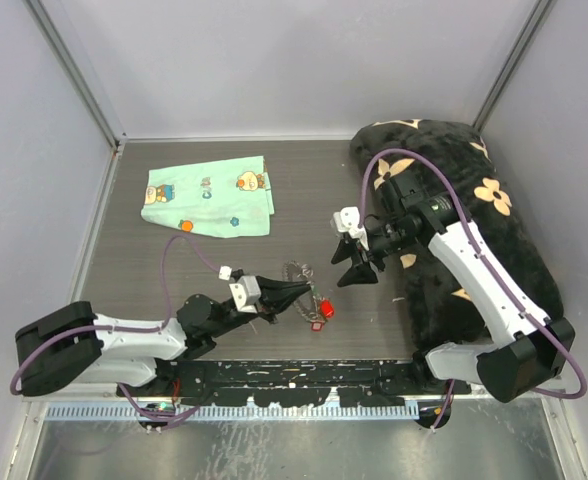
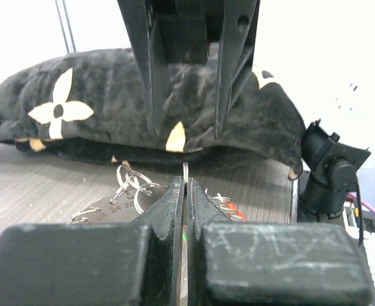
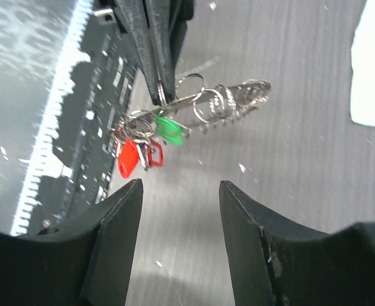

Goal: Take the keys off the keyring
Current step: Remove the key from the keyring.

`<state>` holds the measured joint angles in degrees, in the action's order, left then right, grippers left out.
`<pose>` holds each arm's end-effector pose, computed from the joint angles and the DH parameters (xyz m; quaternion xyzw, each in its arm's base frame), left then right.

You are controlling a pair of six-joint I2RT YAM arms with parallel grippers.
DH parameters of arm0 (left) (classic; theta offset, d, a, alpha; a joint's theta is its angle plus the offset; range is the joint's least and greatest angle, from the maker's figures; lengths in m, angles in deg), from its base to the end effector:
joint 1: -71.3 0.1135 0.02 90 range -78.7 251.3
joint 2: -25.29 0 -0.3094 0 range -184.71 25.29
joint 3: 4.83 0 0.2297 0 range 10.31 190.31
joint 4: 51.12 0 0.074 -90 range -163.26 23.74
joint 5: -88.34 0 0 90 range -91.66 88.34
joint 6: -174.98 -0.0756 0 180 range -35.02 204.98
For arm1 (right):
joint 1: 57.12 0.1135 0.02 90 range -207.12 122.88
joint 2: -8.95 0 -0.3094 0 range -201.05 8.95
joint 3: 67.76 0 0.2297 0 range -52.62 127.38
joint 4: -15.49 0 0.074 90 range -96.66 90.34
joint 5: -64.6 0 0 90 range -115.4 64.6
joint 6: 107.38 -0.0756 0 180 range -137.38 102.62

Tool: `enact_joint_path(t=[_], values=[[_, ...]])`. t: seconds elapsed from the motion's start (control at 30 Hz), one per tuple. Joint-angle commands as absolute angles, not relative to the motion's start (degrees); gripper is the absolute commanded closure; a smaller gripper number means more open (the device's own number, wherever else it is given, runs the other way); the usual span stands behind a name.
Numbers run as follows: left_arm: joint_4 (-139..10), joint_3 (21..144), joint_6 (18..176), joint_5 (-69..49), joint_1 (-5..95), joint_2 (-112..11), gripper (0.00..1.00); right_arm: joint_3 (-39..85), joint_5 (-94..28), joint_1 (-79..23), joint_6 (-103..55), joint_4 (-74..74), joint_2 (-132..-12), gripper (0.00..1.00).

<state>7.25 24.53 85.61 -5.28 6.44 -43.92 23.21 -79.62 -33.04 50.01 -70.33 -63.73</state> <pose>0.0926 -0.2086 0.3030 0.3321 0.4809 -0.4543 0.6724 0.1495 0.1340 0.3717 -0.6872 0.5458 0.3514 0.3261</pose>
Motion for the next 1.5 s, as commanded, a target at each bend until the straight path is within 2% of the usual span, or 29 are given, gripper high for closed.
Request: enact_joint_path(t=[0.0,0.23,0.4,0.63,1.33,1.47], values=[[15.32,25.02,85.8,-7.44,6.42,-40.55,1.0,20.46,-97.37,-34.68,51.22,-67.31,-62.44,0.43],[15.65,26.3,86.98,-10.36,6.43,-37.86,1.0,21.99,-105.61,-34.79,50.92,-68.07,-62.25,0.47],[15.65,27.38,87.64,-11.5,6.49,-36.74,1.0,21.24,-109.37,-34.75,51.84,-68.65,-61.92,0.57],[15.65,29.2,88.91,-13.35,6.43,-37.18,1.0,20.26,-111.88,-34.62,52.55,-68.56,-61.48,0.59],[15.65,32.13,89.94,-14.21,6.42,-39.67,1.0,17.66,-112.59,-31.65,52.67,-66.86,-60.89,0.67],[15.7,32.55,90.33,-14.38,6.42,-40.27,1.0,17.54,-112.52,-31.17,52.54,-66.57,-60.85,0.72]])
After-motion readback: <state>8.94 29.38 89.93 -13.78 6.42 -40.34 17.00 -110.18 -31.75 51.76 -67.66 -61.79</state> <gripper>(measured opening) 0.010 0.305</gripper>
